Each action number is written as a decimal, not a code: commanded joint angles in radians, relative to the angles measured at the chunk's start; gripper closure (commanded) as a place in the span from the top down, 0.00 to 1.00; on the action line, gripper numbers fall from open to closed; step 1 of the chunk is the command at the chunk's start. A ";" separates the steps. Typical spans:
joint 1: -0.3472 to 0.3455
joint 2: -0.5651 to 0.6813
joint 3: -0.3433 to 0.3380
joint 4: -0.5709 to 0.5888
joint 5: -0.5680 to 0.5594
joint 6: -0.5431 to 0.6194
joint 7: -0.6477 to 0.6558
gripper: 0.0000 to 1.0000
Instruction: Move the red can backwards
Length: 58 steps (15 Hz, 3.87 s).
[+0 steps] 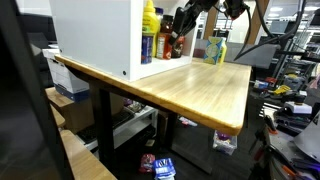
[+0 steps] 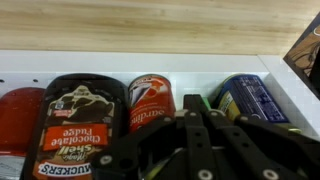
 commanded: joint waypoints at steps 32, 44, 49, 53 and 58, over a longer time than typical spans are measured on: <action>-0.062 0.105 0.063 0.057 -0.040 0.138 0.131 0.00; -0.150 -0.006 0.120 0.049 -0.300 -0.048 0.350 0.00; -0.086 -0.069 0.105 0.054 -0.209 -0.216 0.277 0.00; -0.050 -0.102 0.110 0.054 -0.182 -0.283 0.276 0.00; -0.067 -0.115 0.138 0.065 -0.243 -0.345 0.301 0.00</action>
